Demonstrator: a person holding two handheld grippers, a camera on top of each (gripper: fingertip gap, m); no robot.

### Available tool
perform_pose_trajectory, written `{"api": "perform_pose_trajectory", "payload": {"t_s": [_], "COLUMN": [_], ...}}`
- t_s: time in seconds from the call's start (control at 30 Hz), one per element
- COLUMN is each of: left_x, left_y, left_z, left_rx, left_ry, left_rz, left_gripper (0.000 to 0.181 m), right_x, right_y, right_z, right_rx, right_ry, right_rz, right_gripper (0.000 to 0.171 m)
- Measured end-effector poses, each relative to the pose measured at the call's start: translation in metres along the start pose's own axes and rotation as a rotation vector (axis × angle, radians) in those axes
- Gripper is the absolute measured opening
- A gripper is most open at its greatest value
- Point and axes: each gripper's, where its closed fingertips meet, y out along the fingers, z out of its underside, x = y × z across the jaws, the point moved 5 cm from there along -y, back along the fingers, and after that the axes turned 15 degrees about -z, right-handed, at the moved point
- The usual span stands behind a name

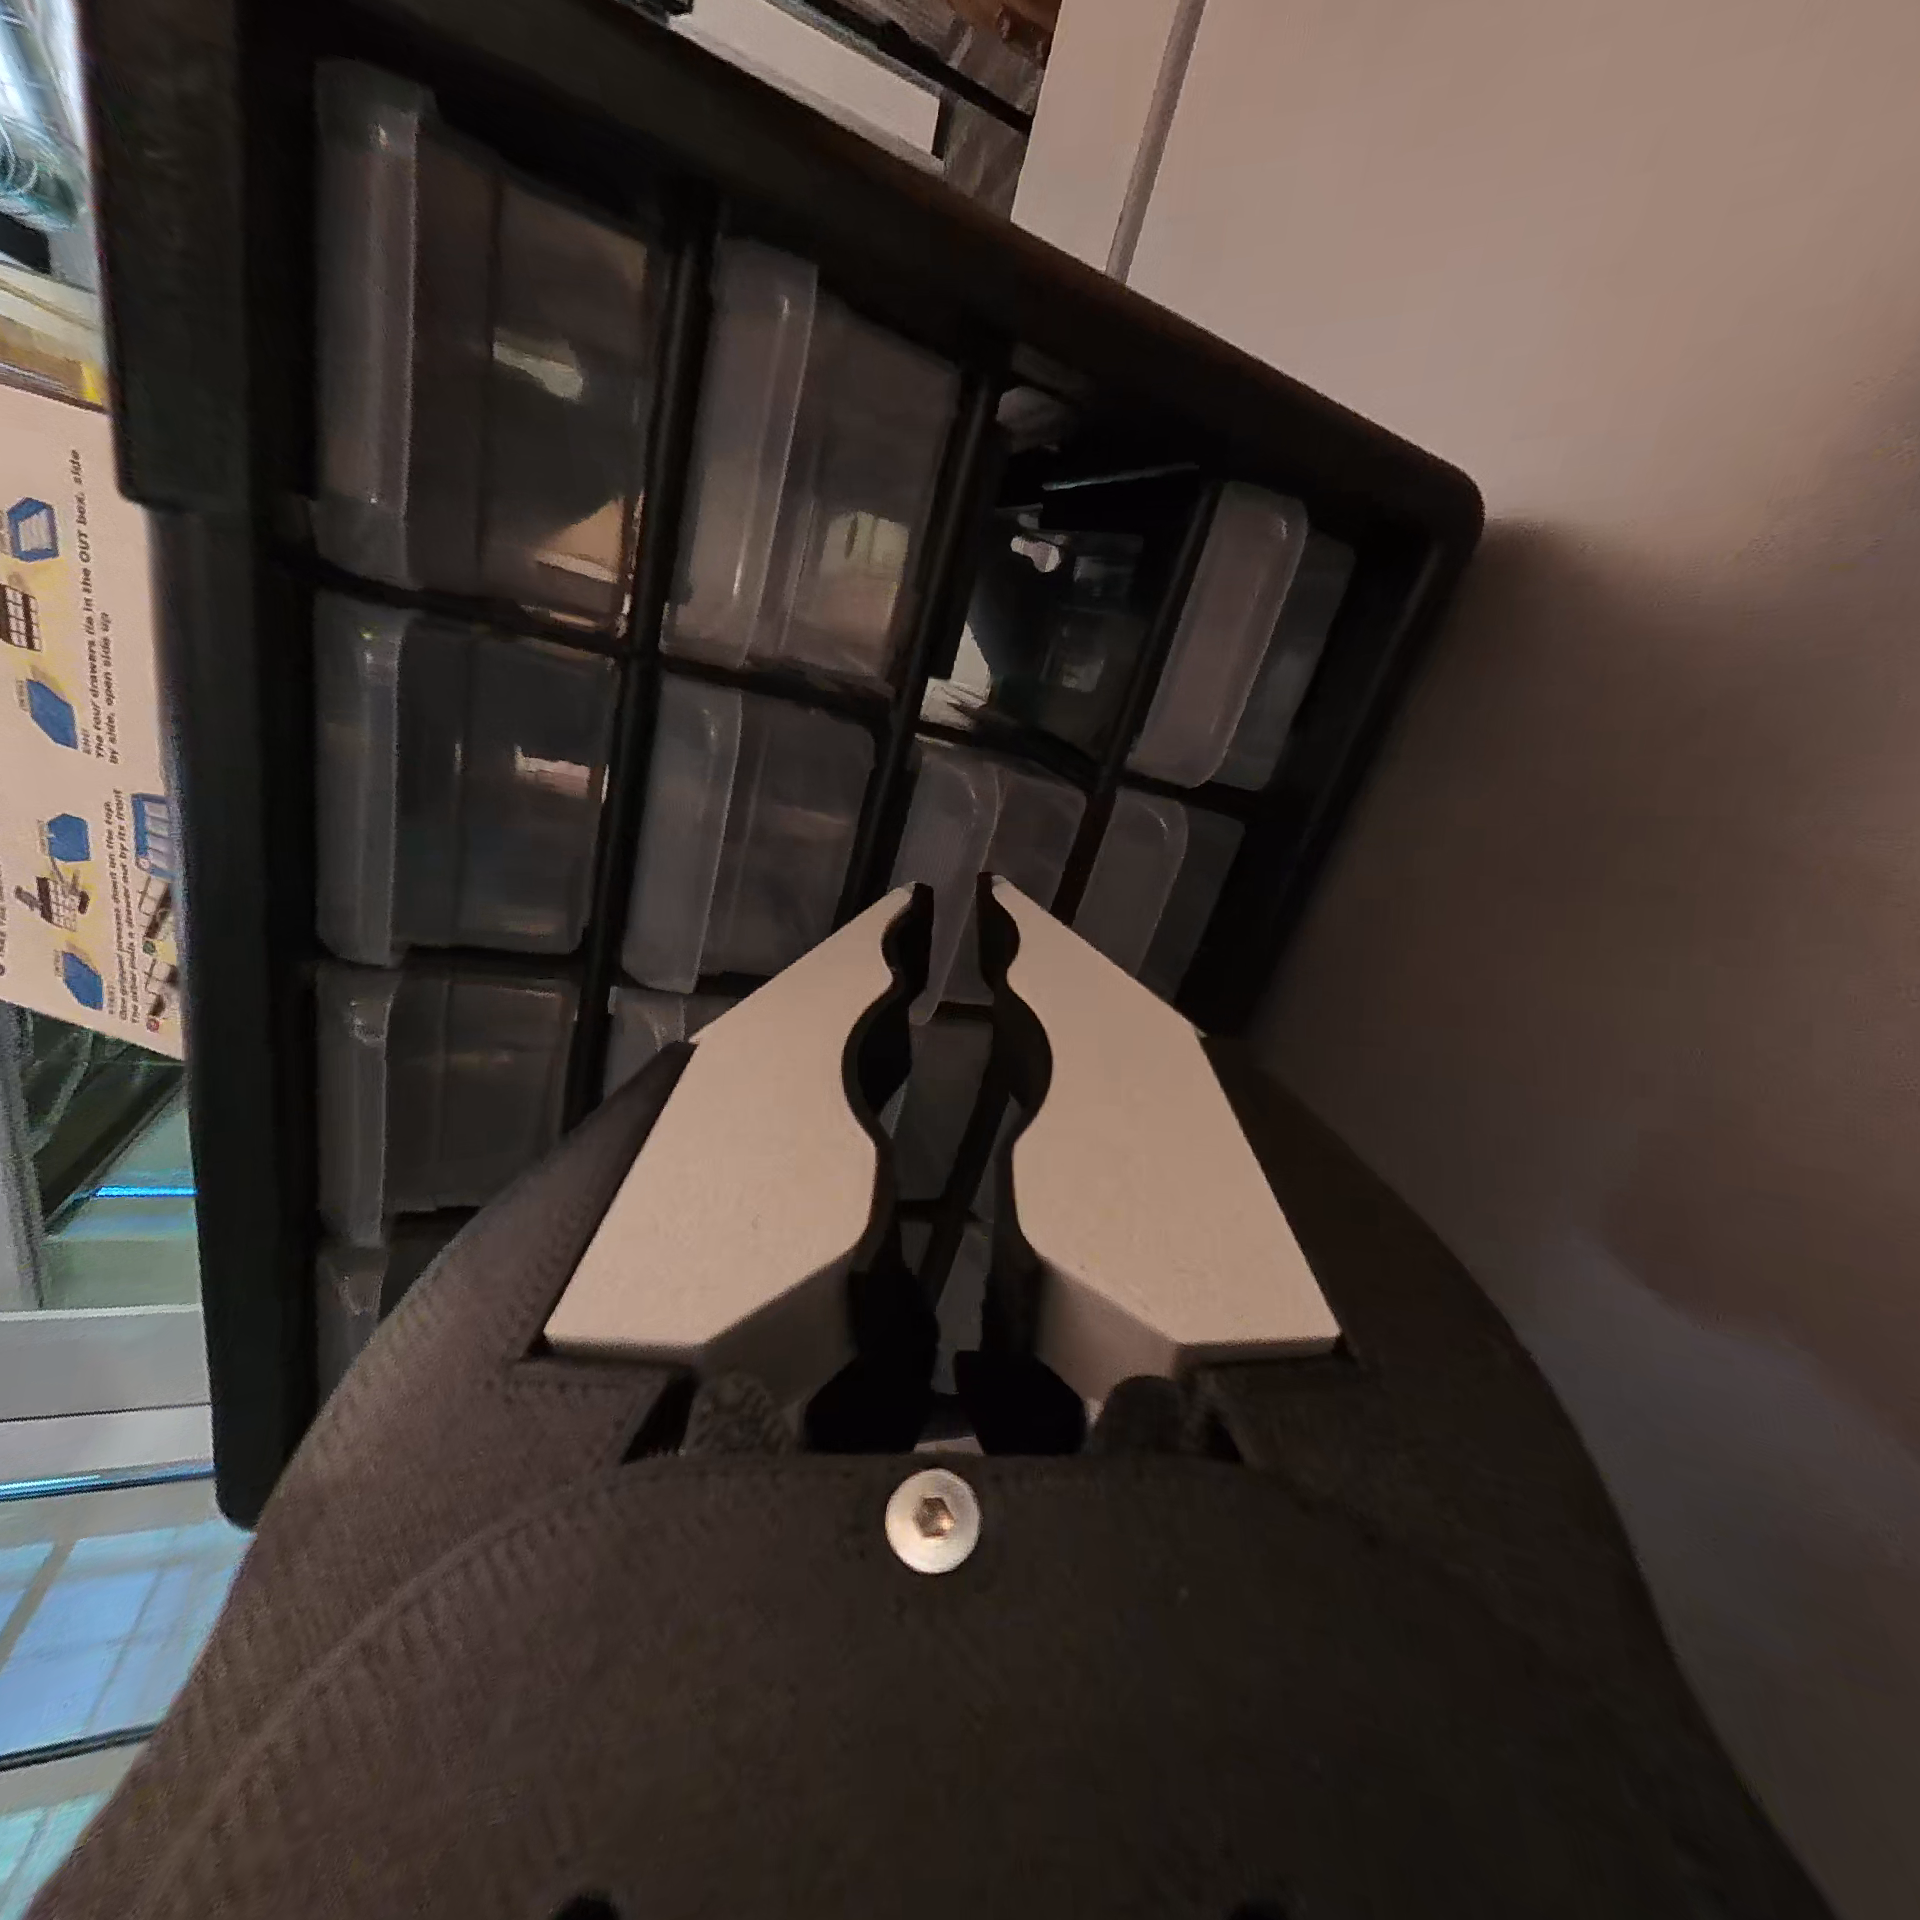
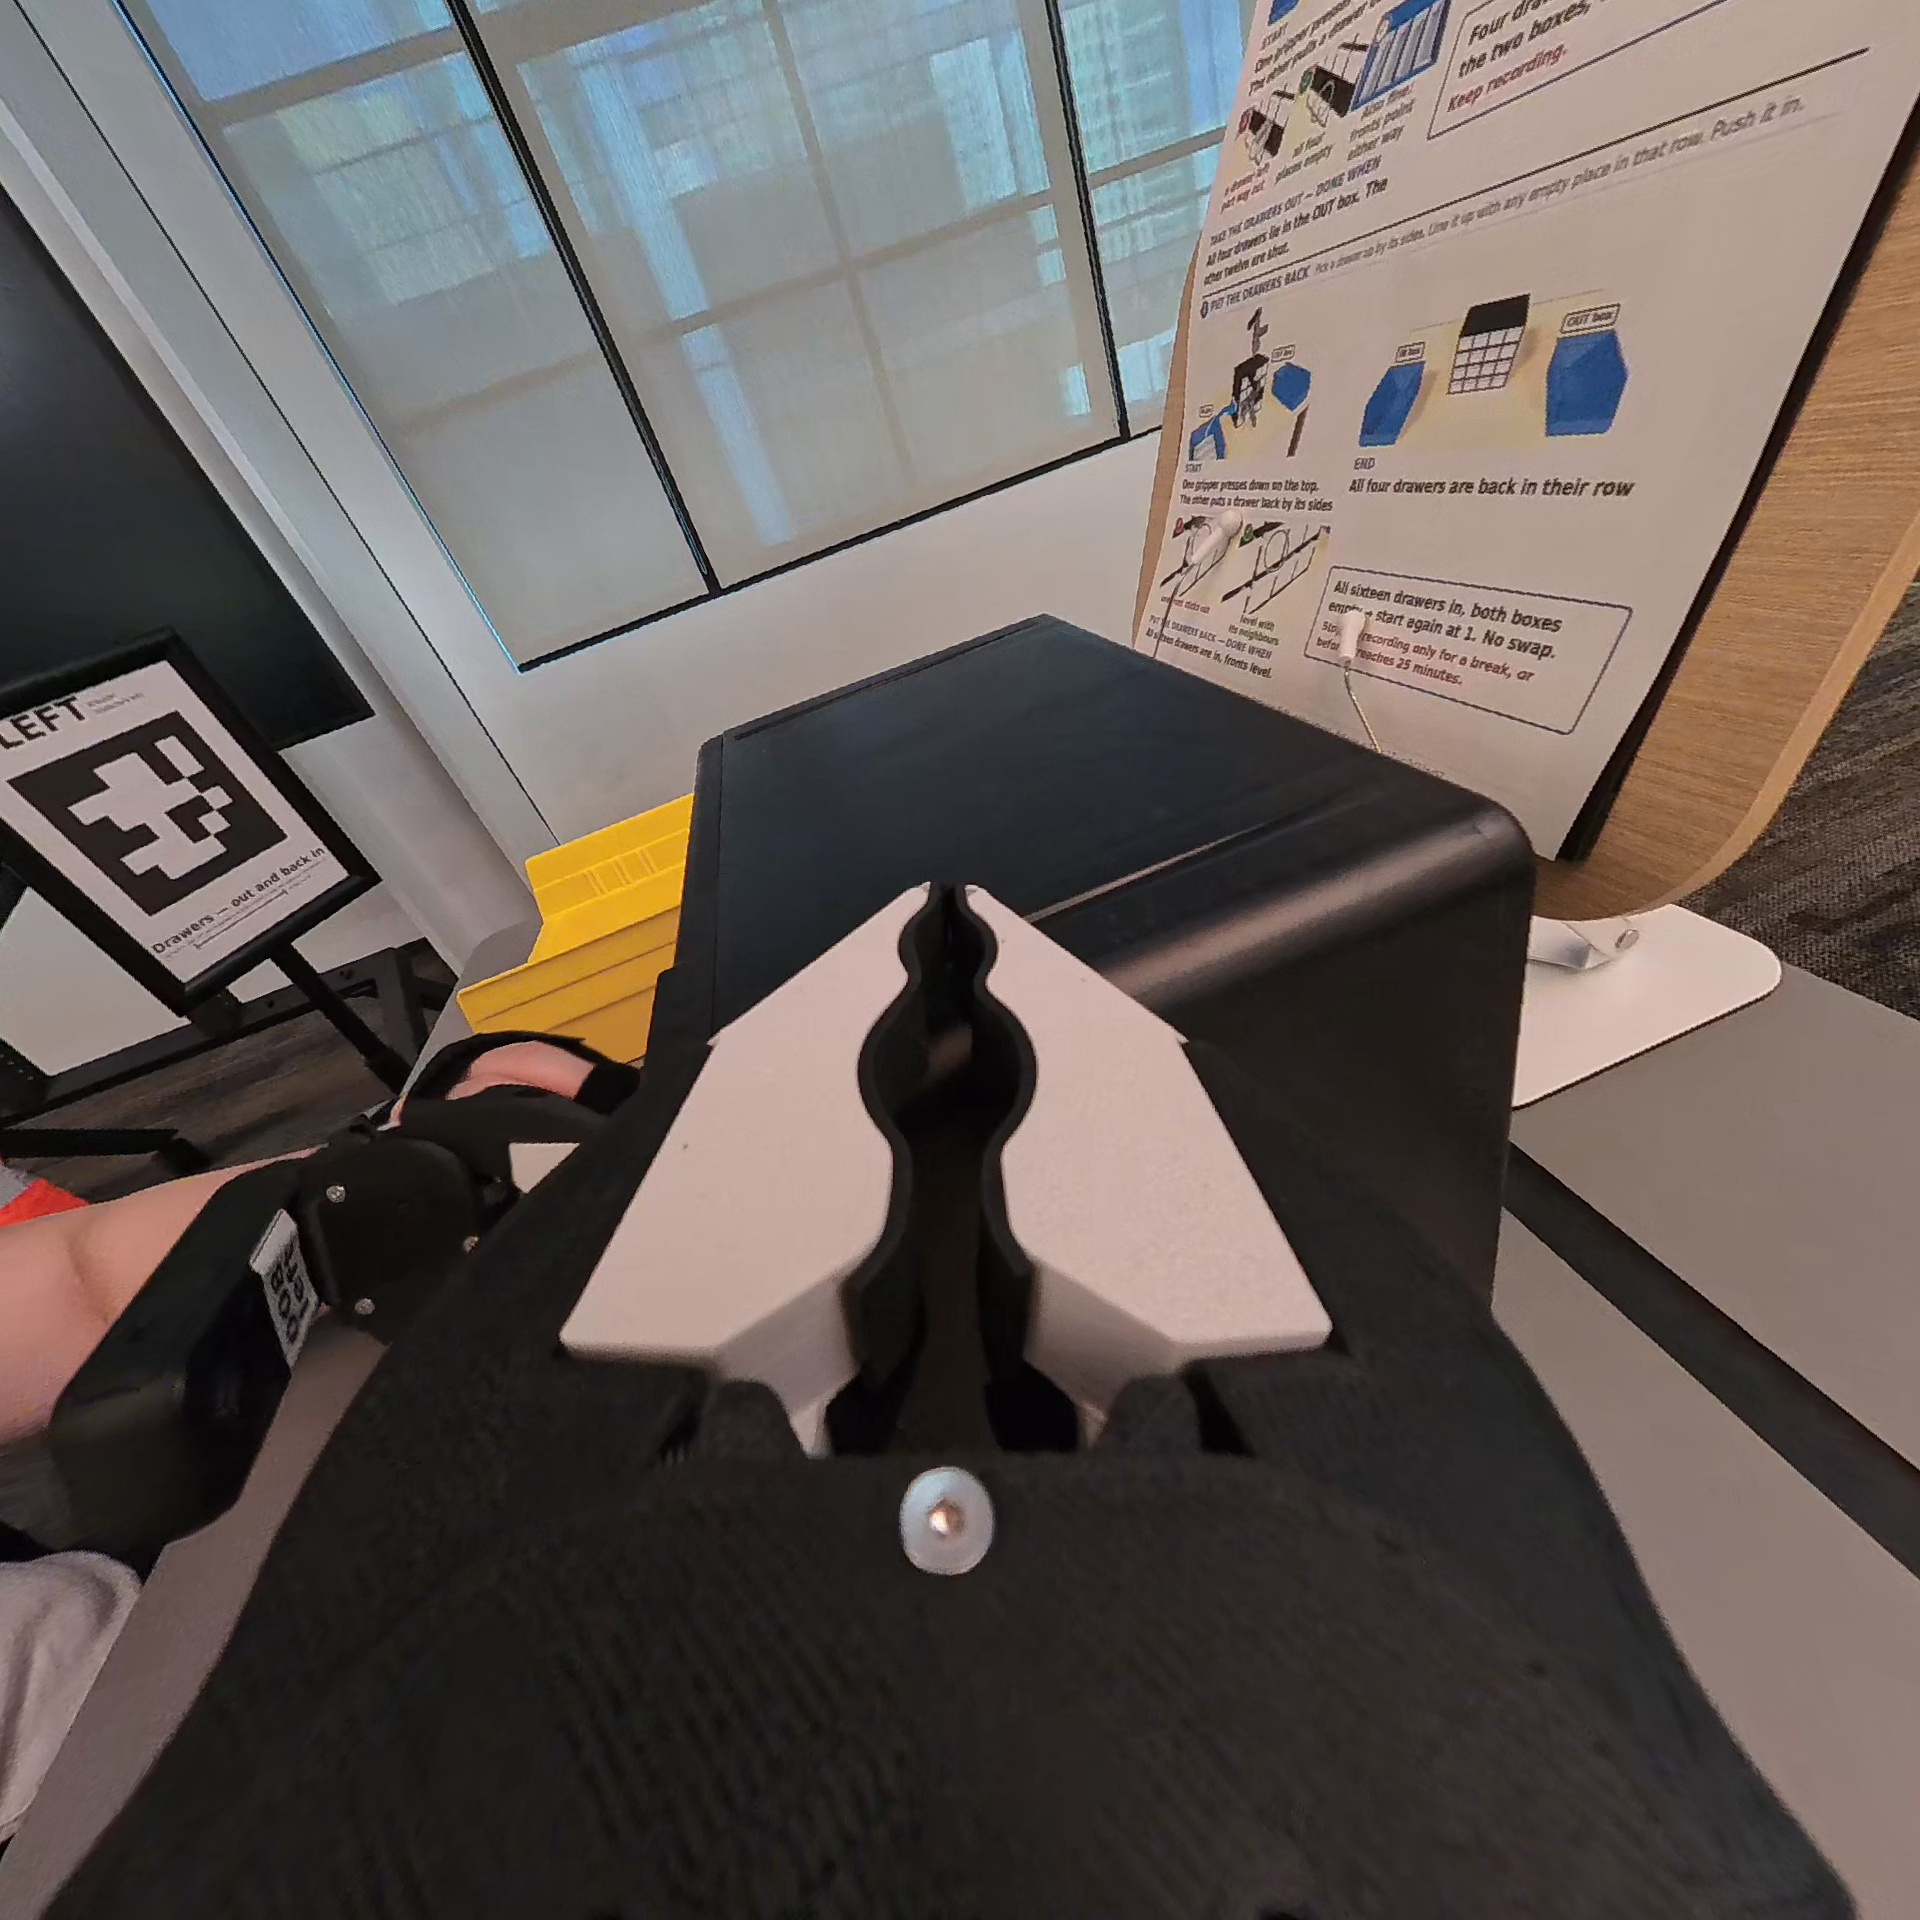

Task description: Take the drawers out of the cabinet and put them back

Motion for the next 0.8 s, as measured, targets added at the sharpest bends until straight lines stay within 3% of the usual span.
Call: {"api": "perform_pose_trajectory", "payload": {"t_s": [0.27,0.33,0.47,0.57,0.6,0.67,0.8], "left_x": [0.001,0.005,0.067,0.155,0.176,0.202,0.203], "left_y": [0.000,-0.014,-0.069,-0.101,-0.107,-0.113,-0.097], "left_z": [0.000,0.000,0.014,0.082,0.113,0.177,0.272], "left_rx": [0.012,0.014,-0.023,0.075,0.124,0.255,0.404], "left_ry": [0.015,-0.065,-0.303,-0.336,-0.316,-0.352,-0.381], "left_rz": [0.007,0.031,-0.037,-0.145,-0.086,0.099,0.329], "left_gripper": [0.010,0.026,0.029,0.024,0.015,0.022,0.036], "right_x": [0.000,0.000,0.000,0.000,0.000,0.000,0.000], "right_y": [0.000,0.000,0.000,0.000,0.000,0.000,0.000], "right_z": [0.000,0.000,0.000,0.000,0.000,0.000,0.000], "right_rx": [0.001,-0.001,-0.004,-0.010,-0.010,-0.009,-0.003], "right_ry": [0.002,0.003,0.004,0.006,0.006,0.005,0.003], "right_rz": [0.002,0.001,-0.002,-0.005,-0.006,-0.005,-0.001], "right_gripper": [0.000,0.000,0.000,0.000,0.000,0.000,0.000]}}
